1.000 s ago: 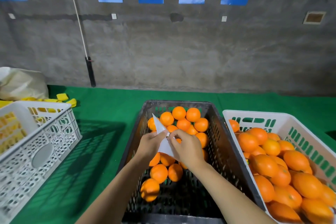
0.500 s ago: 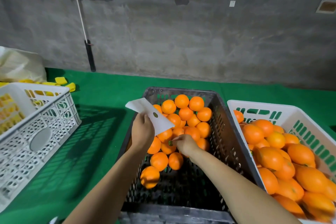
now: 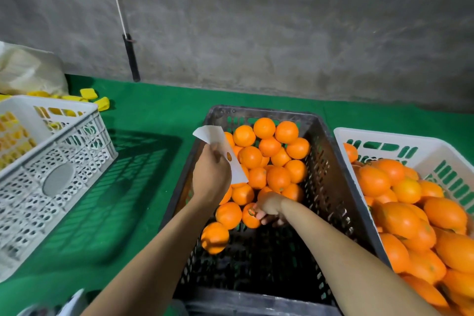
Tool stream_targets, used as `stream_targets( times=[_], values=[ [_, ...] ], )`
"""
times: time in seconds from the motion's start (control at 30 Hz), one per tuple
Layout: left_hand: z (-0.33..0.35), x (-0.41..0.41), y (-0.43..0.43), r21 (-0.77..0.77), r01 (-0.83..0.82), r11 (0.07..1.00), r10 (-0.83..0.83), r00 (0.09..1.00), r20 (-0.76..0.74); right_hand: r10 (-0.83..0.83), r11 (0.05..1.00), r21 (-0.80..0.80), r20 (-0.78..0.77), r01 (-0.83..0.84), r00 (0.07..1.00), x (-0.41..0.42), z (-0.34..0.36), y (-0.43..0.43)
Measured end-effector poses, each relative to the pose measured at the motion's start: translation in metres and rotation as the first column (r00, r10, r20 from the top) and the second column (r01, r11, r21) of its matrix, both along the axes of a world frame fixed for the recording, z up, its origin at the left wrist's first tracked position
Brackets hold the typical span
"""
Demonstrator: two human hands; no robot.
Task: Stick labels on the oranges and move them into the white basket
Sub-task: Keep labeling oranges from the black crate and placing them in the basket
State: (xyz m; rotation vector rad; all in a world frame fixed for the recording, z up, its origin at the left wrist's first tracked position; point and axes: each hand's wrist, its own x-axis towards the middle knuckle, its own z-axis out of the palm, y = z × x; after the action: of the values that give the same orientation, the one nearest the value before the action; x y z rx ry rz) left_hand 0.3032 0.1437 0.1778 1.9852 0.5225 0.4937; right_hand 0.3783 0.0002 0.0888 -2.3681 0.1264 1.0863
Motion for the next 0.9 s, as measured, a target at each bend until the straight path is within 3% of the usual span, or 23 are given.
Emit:
stream_targets(
  times=[0.13,0.27,0.53,0.73,0.9],
  values=[
    [0.001,0.000,-0.002,0.011,0.028,1.000,-0.028,1.000,0.004,0.028,1.000,0.009,-0.023,-0.028,0.999,0.000,-0.004,-0.006],
    [0.003,-0.003,-0.003,0.030,0.044,0.999,-0.044,0.999,-0.016,0.202,0.977,-0.085,0.066,-0.197,0.977,-0.001,-0.003,-0.008],
    [0.004,-0.005,-0.006,0.040,0.059,0.997,-0.058,0.998,-0.020,0.237,0.970,-0.078,0.123,-0.229,0.964,-0.005,-0.011,-0.010],
    [0.005,-0.006,-0.007,0.045,0.071,0.996,-0.070,0.997,-0.027,0.205,0.977,-0.075,0.066,-0.200,0.977,-0.003,-0.018,-0.009],
    [0.005,-0.005,-0.008,0.037,0.069,0.997,-0.067,0.996,-0.051,0.357,0.934,-0.071,0.156,-0.350,0.921,-0.009,-0.019,-0.018]
  ],
)
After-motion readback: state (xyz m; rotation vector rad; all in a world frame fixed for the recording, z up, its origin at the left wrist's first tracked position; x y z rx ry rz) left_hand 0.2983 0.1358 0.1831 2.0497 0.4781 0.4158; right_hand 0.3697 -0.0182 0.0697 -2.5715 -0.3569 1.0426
